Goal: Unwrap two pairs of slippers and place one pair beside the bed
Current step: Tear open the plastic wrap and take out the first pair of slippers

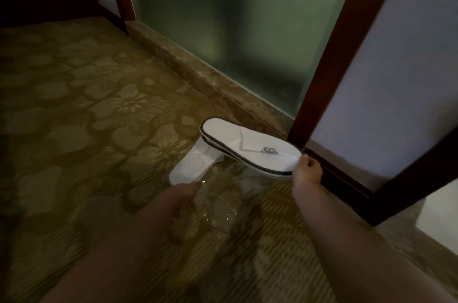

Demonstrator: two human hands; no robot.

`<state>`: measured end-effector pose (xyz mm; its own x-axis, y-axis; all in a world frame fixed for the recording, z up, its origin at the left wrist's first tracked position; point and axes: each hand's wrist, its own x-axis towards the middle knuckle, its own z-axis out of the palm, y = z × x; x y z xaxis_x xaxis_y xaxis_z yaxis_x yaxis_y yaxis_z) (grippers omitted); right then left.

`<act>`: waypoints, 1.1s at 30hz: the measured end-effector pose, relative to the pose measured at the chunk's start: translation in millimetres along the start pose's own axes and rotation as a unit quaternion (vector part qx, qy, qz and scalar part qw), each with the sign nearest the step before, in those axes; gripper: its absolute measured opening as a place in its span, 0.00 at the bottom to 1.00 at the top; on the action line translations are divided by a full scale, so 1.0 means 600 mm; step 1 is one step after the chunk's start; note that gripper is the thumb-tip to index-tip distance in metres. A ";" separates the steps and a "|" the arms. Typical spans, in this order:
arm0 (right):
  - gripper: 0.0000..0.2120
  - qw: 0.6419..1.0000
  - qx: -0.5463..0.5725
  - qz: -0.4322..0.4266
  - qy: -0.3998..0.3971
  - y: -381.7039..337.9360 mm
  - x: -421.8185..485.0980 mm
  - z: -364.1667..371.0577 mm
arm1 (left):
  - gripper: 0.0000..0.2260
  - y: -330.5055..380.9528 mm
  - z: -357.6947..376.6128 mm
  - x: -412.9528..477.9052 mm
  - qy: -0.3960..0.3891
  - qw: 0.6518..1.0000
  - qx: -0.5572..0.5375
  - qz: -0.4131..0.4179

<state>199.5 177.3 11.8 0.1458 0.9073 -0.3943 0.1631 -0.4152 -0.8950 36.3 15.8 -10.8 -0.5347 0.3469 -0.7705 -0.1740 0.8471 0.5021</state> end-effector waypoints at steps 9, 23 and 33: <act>0.17 0.996 -0.026 -0.038 -0.073 0.003 -0.047 0.038 | 0.38 -0.020 -0.107 0.014 0.146 0.963 -0.137 0.183; 0.10 0.946 -0.059 -0.051 -0.316 0.003 -0.179 0.169 | 0.22 -0.109 -0.251 -0.041 -0.127 0.985 -0.028 0.109; 0.23 0.929 -0.119 -0.032 -0.348 0.028 -0.241 0.241 | 0.26 -0.123 -0.288 -0.042 0.012 0.976 0.028 0.216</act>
<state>40.1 48.7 23.8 -0.5243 0.7192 -0.4559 0.3736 -0.2868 -0.8821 -80.3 -125.0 39.7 -0.5671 0.6679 -0.4819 0.1172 0.6446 0.7554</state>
